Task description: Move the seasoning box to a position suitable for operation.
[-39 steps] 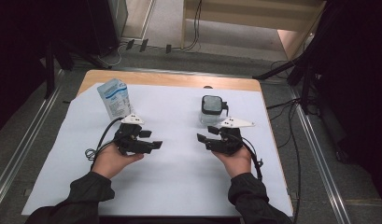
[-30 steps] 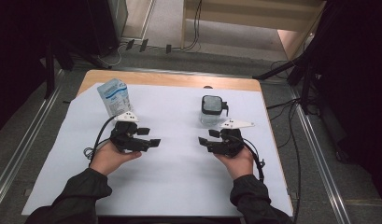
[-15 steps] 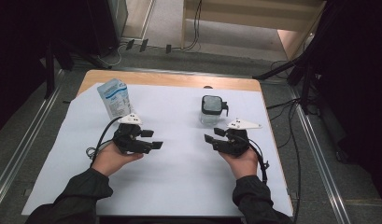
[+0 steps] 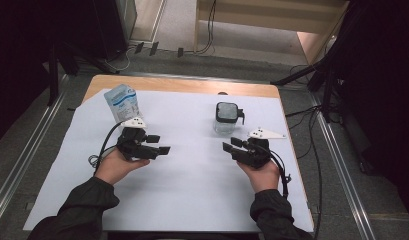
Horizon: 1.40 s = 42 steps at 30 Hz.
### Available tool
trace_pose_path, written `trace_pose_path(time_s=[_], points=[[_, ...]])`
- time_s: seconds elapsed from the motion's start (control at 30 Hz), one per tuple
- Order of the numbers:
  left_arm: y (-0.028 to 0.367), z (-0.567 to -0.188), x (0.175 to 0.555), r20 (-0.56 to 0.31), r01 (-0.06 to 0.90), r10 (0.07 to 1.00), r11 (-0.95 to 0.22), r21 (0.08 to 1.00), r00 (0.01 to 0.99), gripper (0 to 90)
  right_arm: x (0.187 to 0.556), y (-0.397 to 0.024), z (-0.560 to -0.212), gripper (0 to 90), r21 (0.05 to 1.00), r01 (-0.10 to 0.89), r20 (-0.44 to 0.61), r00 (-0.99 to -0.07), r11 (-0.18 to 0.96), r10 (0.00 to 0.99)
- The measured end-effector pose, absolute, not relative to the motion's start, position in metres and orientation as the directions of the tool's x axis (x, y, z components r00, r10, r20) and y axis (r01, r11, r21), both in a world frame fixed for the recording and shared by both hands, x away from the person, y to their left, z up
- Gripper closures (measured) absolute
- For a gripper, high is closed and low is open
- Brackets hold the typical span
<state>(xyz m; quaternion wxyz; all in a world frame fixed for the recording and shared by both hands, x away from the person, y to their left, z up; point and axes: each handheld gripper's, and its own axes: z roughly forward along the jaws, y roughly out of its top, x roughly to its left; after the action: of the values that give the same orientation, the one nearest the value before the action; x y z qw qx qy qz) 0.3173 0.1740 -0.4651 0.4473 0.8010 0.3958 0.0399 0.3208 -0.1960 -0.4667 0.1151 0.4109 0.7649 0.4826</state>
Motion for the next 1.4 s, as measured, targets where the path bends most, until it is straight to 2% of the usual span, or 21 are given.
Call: trace_pose_path(time_s=[0.07, 0.27, 0.3, 0.37, 0.4, 0.43, 0.47, 0.5, 0.53, 0.57, 0.67, 0.73, 1.4], points=[[0.174, -0.465, 0.316, -0.287, 0.594, 0.668, -0.288, 0.751, 0.687, 35.0, 0.321, -0.197, -0.466, 57.8, 0.835, 0.514, 0.216, -0.636, 0.197, 0.741], [0.175, -0.463, 0.315, -0.285, 0.591, 0.667, -0.288, 0.754, 0.689, 35.0, 0.322, -0.197, -0.464, 48.8, 0.857, 0.483, 0.192, -0.623, 0.18, 0.758], [0.175, -0.463, 0.315, -0.284, 0.592, 0.667, -0.292, 0.751, 0.689, 35.0, 0.324, -0.198, -0.463, 40.6, 0.856, 0.49, 0.202, -0.61, 0.165, 0.766], [0.176, -0.463, 0.314, -0.282, 0.592, 0.667, -0.294, 0.751, 0.689, 35.0, 0.326, -0.198, -0.464, 37.1, 0.855, 0.495, 0.212, -0.604, 0.153, 0.768], [0.175, -0.463, 0.314, -0.281, 0.59, 0.668, -0.292, 0.753, 0.689, 35.0, 0.328, -0.197, -0.463, 32.4, 0.854, 0.505, 0.232, -0.587, 0.127, 0.776], [0.175, -0.463, 0.314, -0.28, 0.59, 0.668, -0.293, 0.753, 0.689, 35.0, 0.328, -0.197, -0.463, 32.4, 0.854, 0.505, 0.232, -0.587, 0.127, 0.776], [0.176, -0.462, 0.313, -0.279, 0.588, 0.666, -0.295, 0.753, 0.692, 35.0, 0.33, -0.197, -0.462, 26.6, 0.857, 0.504, 0.235, -0.575, 0.113, 0.784], [0.176, -0.462, 0.313, -0.278, 0.588, 0.666, -0.296, 0.753, 0.692, 35.0, 0.33, -0.197, -0.462, 26.6, 0.857, 0.504, 0.235, -0.575, 0.113, 0.784], [0.176, -0.462, 0.313, -0.275, 0.589, 0.669, -0.299, 0.751, 0.691, 35.0, 0.333, -0.195, -0.46, 18.7, 0.856, 0.507, 0.233, -0.562, 0.107, 0.794], [0.176, -0.462, 0.313, -0.274, 0.589, 0.67, -0.3, 0.751, 0.69, 35.0, 0.335, -0.194, -0.46, 15.0, 0.85, 0.515, 0.23, -0.551, 0.11, 0.802], [0.178, -0.462, 0.312, -0.273, 0.589, 0.671, -0.299, 0.751, 0.689, 35.0, 0.338, -0.193, -0.46, 14.3, 0.844, 0.522, 0.221, -0.546, 0.123, 0.808], [0.179, -0.461, 0.311, -0.27, 0.587, 0.675, -0.296, 0.753, 0.687, 34.8, 0.342, -0.191, -0.46, 5.8, 0.84, 0.527, 0.201, -0.529, 0.133, 0.824], [0.188, -0.462, 0.3, -0.248, 0.579, 0.696, -0.289, 0.763, 0.674, 34.7, 0.37, -0.184, -0.463, 4.2, 0.844, 0.52, 0.144, -0.454, 0.13, 0.88]])
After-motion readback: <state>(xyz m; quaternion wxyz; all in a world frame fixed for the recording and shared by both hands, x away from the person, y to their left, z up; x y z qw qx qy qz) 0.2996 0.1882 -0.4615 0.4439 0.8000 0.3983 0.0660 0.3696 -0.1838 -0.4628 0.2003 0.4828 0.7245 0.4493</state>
